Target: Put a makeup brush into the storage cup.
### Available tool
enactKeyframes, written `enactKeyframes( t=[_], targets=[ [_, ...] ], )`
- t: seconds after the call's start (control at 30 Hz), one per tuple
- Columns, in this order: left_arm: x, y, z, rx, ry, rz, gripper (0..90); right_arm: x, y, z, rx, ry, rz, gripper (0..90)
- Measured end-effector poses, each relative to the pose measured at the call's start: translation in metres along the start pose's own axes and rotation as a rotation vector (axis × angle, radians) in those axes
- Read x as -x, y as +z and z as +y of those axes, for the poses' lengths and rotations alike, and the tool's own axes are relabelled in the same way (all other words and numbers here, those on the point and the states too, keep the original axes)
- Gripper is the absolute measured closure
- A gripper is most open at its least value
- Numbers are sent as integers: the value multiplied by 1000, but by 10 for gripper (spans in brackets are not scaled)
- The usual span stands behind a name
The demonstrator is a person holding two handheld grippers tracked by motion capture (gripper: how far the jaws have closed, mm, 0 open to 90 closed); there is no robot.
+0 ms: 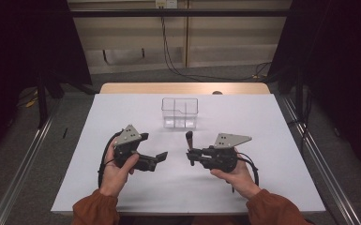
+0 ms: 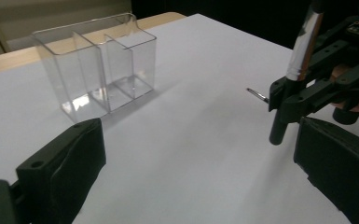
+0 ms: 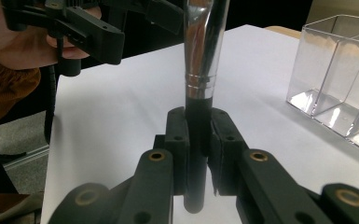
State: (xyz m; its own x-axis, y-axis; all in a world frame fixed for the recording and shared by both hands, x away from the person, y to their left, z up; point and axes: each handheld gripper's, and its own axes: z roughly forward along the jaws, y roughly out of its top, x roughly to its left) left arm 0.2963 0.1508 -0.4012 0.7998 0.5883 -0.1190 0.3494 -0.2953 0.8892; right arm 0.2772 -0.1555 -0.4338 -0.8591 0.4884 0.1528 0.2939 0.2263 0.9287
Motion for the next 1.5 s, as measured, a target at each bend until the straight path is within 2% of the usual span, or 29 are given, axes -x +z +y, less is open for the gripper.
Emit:
enactKeyframes(
  t=[0.07, 0.3, 0.43, 0.47, 0.53, 0.6, 0.7, 0.77, 1.07, 1.23, 1.27, 1.3, 1.37, 1.47, 1.5],
  targets=[
    [-3, -3, -2, 10, -10, 0, 20, 1, 0, 0, -1, 2, -6, 799],
    [-7, -14, -11, 20, 1, 62, 20, 1, -2, 0, 2, 8, -10, 799],
    [-10, -20, -16, 41, -15, 74, 20, 2, -2, 1, 6, 6, -11, 799],
    [-10, -21, -17, 46, -11, 87, 20, 2, -2, 1, 5, 7, -13, 799],
    [-11, -25, -20, 48, -8, 74, 20, 3, -3, 1, 9, 11, -17, 799],
    [-11, -29, -24, 61, 3, 102, 22, 4, -4, 2, 9, 10, -23, 799],
    [-15, -36, -30, 64, -20, 113, 19, 6, -5, 3, 15, 11, -31, 799],
    [-19, -41, -34, 77, -32, 138, 19, 8, -7, 4, 17, 12, -40, 799],
    [-21, -48, -44, 142, -54, 133, 19, 20, -10, 8, 38, 45, -66, 799],
    [-22, -52, -51, 163, -66, 153, 25, 25, -10, 16, 49, 38, -86, 800],
    [-23, -53, -53, 157, -61, 147, 25, 26, -10, 17, 49, 39, -90, 799],
    [-24, -54, -55, 150, -53, 159, 25, 27, -10, 19, 52, 40, -92, 799],
    [-24, -57, -60, 145, -64, 154, 17, 30, -9, 22, 51, 38, -103, 799],
    [-24, -62, -65, 139, -51, 168, 16, 34, -10, 25, 48, 38, -118, 799],
    [-24, -64, -67, 147, -61, 173, 17, 36, -10, 27, 52, 41, -121, 799]
  ],
)
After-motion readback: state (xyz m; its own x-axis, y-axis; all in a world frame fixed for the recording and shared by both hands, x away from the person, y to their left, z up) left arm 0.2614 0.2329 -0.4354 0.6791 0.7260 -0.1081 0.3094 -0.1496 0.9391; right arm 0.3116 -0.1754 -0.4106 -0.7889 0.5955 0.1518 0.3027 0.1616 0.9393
